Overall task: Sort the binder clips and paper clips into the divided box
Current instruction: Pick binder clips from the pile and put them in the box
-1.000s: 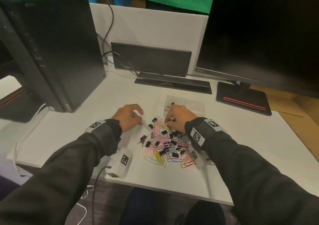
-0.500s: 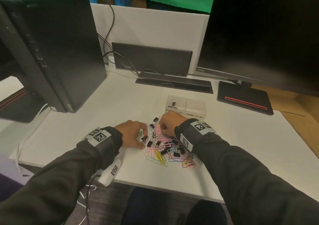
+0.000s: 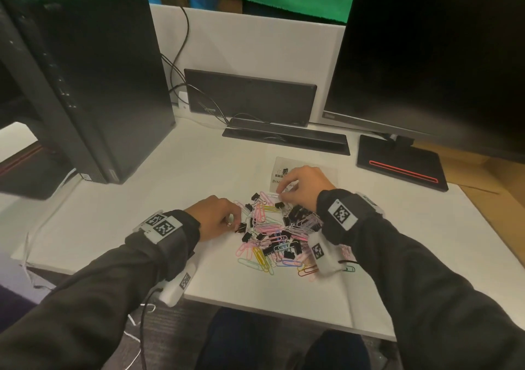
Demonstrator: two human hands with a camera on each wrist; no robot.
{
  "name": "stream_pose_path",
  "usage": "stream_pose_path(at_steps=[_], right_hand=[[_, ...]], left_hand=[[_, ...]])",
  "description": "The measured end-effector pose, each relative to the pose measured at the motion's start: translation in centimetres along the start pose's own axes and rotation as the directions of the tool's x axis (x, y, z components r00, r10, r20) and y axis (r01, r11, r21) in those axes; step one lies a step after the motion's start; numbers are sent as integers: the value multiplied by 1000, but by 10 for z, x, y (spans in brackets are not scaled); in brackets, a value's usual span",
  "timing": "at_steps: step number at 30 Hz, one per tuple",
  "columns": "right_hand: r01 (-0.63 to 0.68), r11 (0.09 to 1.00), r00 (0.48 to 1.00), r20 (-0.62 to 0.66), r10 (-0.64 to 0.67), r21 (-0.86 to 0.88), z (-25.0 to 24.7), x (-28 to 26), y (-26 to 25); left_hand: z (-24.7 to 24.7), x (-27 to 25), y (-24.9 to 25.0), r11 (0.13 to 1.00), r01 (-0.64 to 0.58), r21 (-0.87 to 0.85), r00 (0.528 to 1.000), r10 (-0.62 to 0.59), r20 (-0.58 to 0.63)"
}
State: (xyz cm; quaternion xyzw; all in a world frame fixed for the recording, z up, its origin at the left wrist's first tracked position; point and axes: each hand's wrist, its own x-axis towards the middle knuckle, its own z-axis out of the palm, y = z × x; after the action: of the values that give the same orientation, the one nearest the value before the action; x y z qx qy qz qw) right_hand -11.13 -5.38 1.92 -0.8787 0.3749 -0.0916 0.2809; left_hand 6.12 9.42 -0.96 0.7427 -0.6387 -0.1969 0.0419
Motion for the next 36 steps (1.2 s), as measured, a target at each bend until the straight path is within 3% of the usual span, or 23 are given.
stream_pose_path(at_steps=[4,11,14,19,24,26,30,34,36], right_hand=[[-33,997,995,-93,39,67,-13,-1,7],[-113,970,958,-234,164,215,-25,23,13],[-146,965,945,-257,201,219,-20,38,14],[-173,958,948,-224,224,228,-10,45,20],[-72,989,920,-374,117,132,-27,15,34],[-60,997,943,-326,70,41,-35,-1,42],[-34,982,999,-8,33,-186,-38,-27,51],[60,951,987,161,-11,-304,-22,-30,47],[107,928,979,203,-35,-357,-12,-26,44]], left_hand=[[-3,2,-2,999,14,-31,998,-15,-59],[-21,5,10,953,23,-302,994,-53,-94],[-37,18,26,942,37,-334,988,-85,-130],[-63,69,55,985,68,-158,979,-96,-182],[-63,116,86,995,57,79,987,-44,-153],[-55,126,92,986,60,156,992,-42,-115],[-46,133,92,984,55,167,994,-38,-105],[-48,109,96,994,14,111,954,20,-299],[-40,92,94,993,5,121,948,34,-318]])
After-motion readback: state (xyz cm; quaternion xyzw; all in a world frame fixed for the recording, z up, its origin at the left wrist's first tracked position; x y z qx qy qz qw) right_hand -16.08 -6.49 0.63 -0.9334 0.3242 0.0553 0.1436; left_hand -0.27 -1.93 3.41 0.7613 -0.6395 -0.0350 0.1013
